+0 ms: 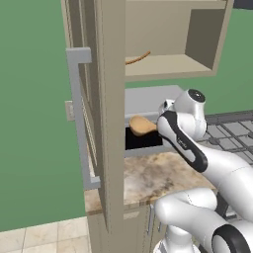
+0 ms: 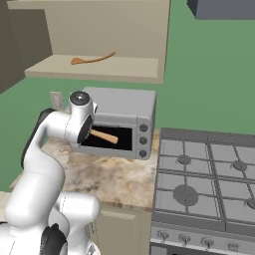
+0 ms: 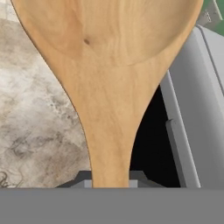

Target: Organize the utensils by type. Pick up the wooden spoons from the counter and place them in the open cabinet. Then pick up the metallic utensils from the counter and place them in the open drawer.

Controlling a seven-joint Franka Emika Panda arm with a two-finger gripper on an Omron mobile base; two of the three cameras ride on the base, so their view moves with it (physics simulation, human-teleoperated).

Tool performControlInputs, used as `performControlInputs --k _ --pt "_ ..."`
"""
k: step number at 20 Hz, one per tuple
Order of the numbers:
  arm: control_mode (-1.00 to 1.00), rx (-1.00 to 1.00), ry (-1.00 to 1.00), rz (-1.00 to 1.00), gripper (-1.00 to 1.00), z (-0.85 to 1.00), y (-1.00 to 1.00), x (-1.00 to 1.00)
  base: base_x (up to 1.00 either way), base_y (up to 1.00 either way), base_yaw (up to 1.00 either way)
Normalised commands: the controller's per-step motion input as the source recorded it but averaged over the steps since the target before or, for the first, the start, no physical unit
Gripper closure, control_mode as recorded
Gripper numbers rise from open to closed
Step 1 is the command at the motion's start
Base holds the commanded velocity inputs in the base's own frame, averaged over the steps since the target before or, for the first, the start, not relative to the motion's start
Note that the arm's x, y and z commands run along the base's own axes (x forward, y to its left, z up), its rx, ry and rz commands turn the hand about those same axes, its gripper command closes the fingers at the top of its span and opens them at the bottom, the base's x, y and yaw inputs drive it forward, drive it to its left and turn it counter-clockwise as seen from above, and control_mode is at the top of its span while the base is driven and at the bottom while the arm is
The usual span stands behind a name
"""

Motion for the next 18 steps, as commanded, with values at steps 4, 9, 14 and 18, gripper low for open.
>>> performControlInputs --k 4,9,14,18 --pt "-1.00 0.01 -0.25 0.04 1.00 0.29 -0.04 -0.06 0.00 0.00 0.00" --pt "-1.00 0.00 -0.26 0.00 1.00 0.44 0.00 -0.02 0.00 0.00 0.00" --pt "-1.00 -0.04 -0.19 0.00 1.00 0.55 -0.04 0.02 0.00 0.00 0.00" --pt "-1.00 -0.10 -0.33 0.04 1.00 0.52 -0.12 0.24 0.00 0.00 0.00"
